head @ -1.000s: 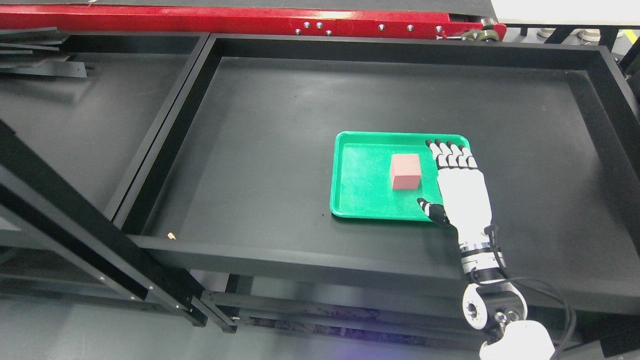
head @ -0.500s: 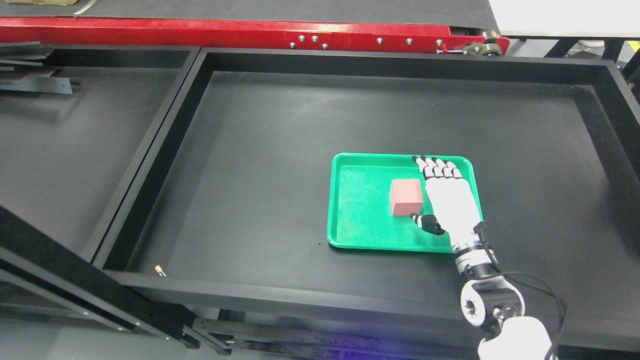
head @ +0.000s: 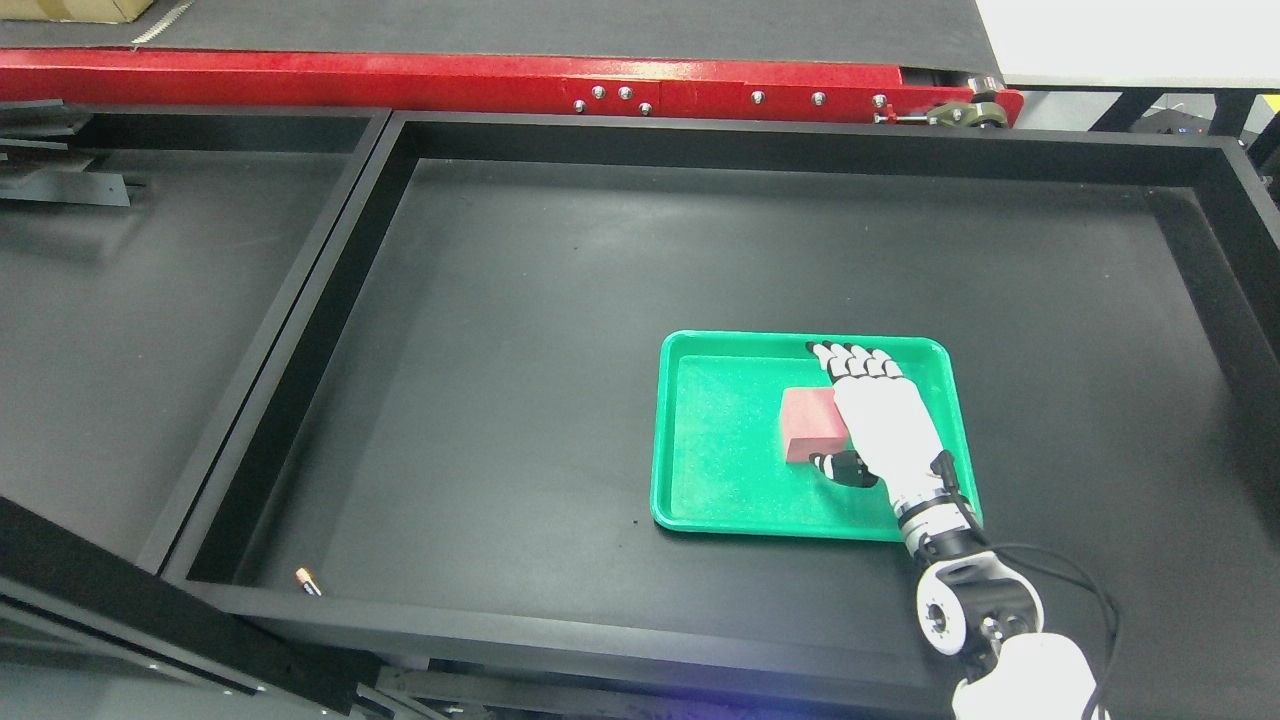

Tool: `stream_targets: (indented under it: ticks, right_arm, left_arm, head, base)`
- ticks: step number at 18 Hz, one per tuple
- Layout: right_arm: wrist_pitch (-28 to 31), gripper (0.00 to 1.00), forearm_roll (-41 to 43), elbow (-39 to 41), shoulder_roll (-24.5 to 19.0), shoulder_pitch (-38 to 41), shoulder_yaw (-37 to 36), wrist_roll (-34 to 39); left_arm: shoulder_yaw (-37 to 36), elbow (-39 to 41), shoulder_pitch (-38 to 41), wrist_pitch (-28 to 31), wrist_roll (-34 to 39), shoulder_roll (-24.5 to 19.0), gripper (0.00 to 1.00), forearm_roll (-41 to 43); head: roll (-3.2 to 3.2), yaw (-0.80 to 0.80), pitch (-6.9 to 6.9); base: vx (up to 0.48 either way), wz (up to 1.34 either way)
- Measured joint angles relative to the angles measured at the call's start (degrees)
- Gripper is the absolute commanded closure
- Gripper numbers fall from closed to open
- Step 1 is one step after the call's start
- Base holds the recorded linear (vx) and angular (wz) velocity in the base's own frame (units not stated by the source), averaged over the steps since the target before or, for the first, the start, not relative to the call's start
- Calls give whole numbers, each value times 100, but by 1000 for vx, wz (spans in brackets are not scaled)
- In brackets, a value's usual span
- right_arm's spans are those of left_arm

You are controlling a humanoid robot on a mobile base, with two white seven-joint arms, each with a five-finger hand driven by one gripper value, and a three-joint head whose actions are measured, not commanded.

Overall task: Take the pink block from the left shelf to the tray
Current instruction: 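Close the right hand fingers around the pink block, then lift the pink block up out of the green tray with the right hand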

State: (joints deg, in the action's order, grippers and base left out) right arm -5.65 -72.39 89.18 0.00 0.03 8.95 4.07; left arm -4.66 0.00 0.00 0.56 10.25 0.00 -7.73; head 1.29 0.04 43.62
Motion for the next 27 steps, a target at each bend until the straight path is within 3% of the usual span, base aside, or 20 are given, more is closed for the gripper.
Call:
stream_targets:
  ticks: [16, 21, 27]
  right_arm:
    - [-65, 4, -12, -324, 0, -4, 93, 451]
    - [-142, 31, -48, -426, 0, -5, 107, 433]
    - [-198, 75, -65, -501, 0, -12, 87, 292]
  left_arm:
    - [0, 0, 0, 0, 0, 0, 0, 0]
    - [0, 0, 0, 0, 0, 0, 0, 0]
    - [0, 0, 0, 0, 0, 0, 0, 0]
  head:
    - [0, 0, 0]
    - [0, 0, 0]
    - [0, 0, 0]
  base:
    - [11, 0]
    - [0, 0]
    - [0, 0]
